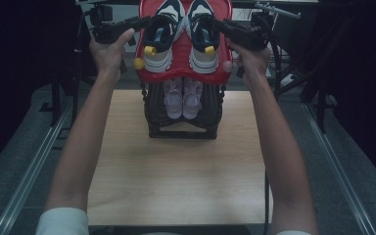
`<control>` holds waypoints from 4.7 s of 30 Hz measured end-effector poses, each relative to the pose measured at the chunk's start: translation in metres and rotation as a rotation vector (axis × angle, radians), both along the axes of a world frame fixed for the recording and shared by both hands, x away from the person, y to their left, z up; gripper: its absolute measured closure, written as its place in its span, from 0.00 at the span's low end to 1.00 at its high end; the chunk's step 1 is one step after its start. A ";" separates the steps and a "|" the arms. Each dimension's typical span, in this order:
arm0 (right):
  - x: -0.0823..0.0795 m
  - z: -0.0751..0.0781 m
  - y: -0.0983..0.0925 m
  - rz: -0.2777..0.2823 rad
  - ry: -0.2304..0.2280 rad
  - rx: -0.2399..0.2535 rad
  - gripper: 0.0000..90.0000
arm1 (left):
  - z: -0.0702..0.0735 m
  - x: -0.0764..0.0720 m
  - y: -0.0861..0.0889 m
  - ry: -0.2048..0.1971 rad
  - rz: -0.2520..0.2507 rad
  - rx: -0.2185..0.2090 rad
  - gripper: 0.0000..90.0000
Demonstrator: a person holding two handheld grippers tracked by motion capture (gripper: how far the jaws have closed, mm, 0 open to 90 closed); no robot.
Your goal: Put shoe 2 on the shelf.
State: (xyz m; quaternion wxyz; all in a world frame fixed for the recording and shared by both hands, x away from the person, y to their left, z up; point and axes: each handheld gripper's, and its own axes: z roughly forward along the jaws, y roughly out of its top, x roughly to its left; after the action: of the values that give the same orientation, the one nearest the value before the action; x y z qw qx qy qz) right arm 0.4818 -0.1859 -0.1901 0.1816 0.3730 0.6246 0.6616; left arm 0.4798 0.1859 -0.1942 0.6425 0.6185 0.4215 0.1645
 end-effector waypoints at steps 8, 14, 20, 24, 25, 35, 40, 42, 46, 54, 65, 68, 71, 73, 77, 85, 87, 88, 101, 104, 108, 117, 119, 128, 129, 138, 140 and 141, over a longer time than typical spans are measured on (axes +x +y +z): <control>-0.007 -0.001 -0.013 0.009 -0.008 0.009 0.59 | -0.003 -0.009 0.015 0.008 -0.004 -0.010 0.47; -0.012 -0.004 -0.025 0.015 -0.019 0.027 0.59 | -0.004 -0.017 0.023 0.001 -0.002 -0.015 0.46; -0.016 -0.010 -0.036 0.017 -0.027 0.046 0.59 | -0.007 -0.021 0.028 -0.002 0.001 -0.016 0.45; -0.018 -0.014 -0.045 0.016 -0.030 0.065 0.59 | -0.011 -0.024 0.034 -0.004 0.001 -0.020 0.45; -0.019 -0.015 -0.046 0.016 -0.031 0.068 0.59 | -0.012 -0.025 0.034 -0.004 0.000 -0.022 0.45; -0.026 -0.026 -0.062 0.013 -0.031 0.077 0.60 | -0.018 -0.034 0.043 -0.016 -0.004 -0.024 0.44; -0.031 -0.032 -0.067 0.012 -0.037 0.071 0.60 | -0.022 -0.041 0.049 -0.022 -0.003 -0.025 0.44; -0.031 -0.033 -0.068 0.012 -0.036 0.073 0.60 | -0.023 -0.041 0.050 -0.021 -0.003 -0.026 0.44; -0.034 -0.040 -0.073 0.012 -0.037 0.070 0.60 | -0.029 -0.045 0.055 -0.016 -0.002 -0.027 0.44; -0.039 -0.056 -0.078 0.017 -0.030 0.074 0.60 | -0.041 -0.052 0.065 -0.011 0.012 -0.025 0.44; -0.044 -0.078 -0.084 0.020 -0.016 0.062 0.61 | -0.062 -0.061 0.071 0.002 0.003 -0.020 0.44; -0.046 -0.084 -0.085 0.022 -0.009 0.060 0.61 | -0.067 -0.063 0.072 0.007 0.001 -0.021 0.44; -0.047 -0.089 -0.085 0.027 -0.007 0.061 0.61 | -0.074 -0.065 0.074 0.013 -0.001 -0.024 0.44; -0.048 -0.095 -0.087 0.031 -0.005 0.057 0.61 | -0.079 -0.068 0.075 0.013 -0.003 -0.023 0.44; -0.049 -0.104 -0.089 0.035 -0.001 0.056 0.61 | -0.090 -0.071 0.077 0.022 -0.005 -0.023 0.44; -0.051 -0.128 -0.092 0.037 0.019 0.038 0.61 | -0.115 -0.076 0.080 0.046 -0.004 -0.014 0.44; -0.052 -0.136 -0.094 0.037 0.026 0.036 0.61 | -0.122 -0.077 0.081 0.053 -0.005 -0.016 0.44; -0.052 -0.139 -0.094 0.038 0.029 0.037 0.61 | -0.129 -0.079 0.081 0.060 -0.004 -0.014 0.44; -0.057 -0.178 -0.094 0.048 0.070 0.013 0.60 | -0.164 -0.086 0.086 0.091 0.001 -0.005 0.44; -0.058 -0.189 -0.094 0.049 0.085 -0.002 0.60 | -0.173 -0.089 0.085 0.095 0.001 0.007 0.44; -0.059 -0.198 -0.093 0.049 0.096 -0.014 0.59 | -0.181 -0.090 0.084 0.107 -0.004 0.010 0.44; -0.062 -0.223 -0.095 0.054 0.130 -0.027 0.59 | -0.207 -0.097 0.083 0.133 -0.008 0.035 0.44; -0.062 -0.229 -0.095 0.054 0.141 -0.030 0.59 | -0.213 -0.098 0.083 0.141 -0.008 0.037 0.44; -0.061 -0.253 -0.091 0.055 0.186 -0.080 0.58 | -0.238 -0.098 0.079 0.183 -0.005 0.064 0.43; -0.061 -0.253 -0.091 0.055 0.186 -0.080 0.58 | -0.238 -0.098 0.079 0.183 -0.005 0.064 0.43; -0.060 -0.274 -0.084 0.067 0.233 -0.113 0.58 | -0.254 -0.099 0.074 0.216 -0.011 0.082 0.43; -0.060 -0.276 -0.083 0.069 0.239 -0.117 0.58 | -0.257 -0.098 0.073 0.223 -0.013 0.086 0.43; -0.060 -0.277 -0.082 0.070 0.239 -0.115 0.58 | -0.257 -0.098 0.073 0.223 -0.013 0.086 0.43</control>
State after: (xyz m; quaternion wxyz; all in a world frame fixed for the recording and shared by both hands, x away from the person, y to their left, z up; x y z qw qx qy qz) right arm 0.4218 -0.2683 -0.4669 0.1038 0.4161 0.6912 0.5817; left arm 0.3814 0.2591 -0.4515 0.5657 0.6625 0.4789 0.1086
